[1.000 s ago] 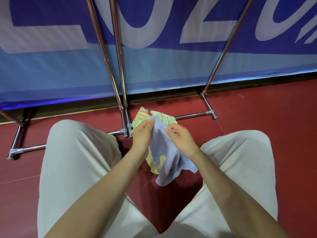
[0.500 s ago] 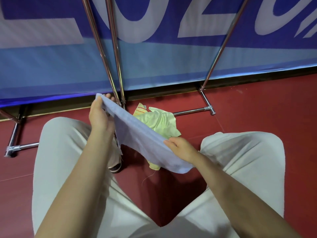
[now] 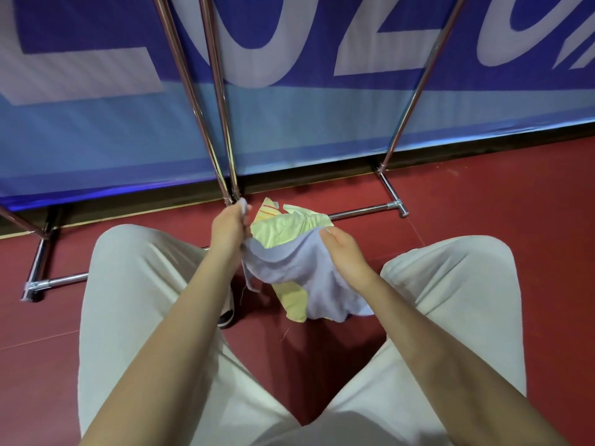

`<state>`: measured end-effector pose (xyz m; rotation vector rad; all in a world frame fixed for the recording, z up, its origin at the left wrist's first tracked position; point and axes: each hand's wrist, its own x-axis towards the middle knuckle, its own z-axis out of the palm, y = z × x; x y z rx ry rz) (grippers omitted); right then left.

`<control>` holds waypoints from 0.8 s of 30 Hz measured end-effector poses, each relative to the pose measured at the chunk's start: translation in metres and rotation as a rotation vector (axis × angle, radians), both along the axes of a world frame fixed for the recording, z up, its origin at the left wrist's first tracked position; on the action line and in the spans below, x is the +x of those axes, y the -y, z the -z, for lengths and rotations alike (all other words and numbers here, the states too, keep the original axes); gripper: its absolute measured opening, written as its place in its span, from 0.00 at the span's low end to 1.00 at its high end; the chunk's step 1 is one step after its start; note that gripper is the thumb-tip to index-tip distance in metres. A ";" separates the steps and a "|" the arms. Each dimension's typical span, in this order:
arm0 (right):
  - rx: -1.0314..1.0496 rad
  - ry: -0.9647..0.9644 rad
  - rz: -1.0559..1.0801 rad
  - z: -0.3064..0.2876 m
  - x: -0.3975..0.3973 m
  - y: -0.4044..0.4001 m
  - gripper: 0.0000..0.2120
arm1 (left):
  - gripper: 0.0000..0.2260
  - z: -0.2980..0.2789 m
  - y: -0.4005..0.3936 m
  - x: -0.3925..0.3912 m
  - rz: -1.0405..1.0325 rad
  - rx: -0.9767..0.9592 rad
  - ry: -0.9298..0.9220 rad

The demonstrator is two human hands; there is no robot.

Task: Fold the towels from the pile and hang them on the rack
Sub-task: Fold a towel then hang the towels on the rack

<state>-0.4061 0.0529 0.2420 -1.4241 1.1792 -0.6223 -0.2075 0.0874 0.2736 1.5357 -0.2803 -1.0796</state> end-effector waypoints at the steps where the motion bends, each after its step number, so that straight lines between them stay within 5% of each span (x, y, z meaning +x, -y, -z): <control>1: -0.017 0.047 -0.013 -0.010 0.004 -0.003 0.11 | 0.13 0.002 0.001 -0.009 0.055 0.057 0.073; 9: -0.187 0.038 -0.123 -0.037 0.005 -0.011 0.11 | 0.10 0.010 -0.014 -0.058 0.365 -0.138 0.422; 15: -0.183 0.078 -0.069 -0.039 0.002 -0.009 0.12 | 0.18 0.010 -0.023 -0.070 0.471 -0.193 0.334; 24: -0.209 0.035 -0.024 -0.030 -0.007 0.001 0.04 | 0.05 0.006 -0.022 -0.060 0.387 -0.224 0.411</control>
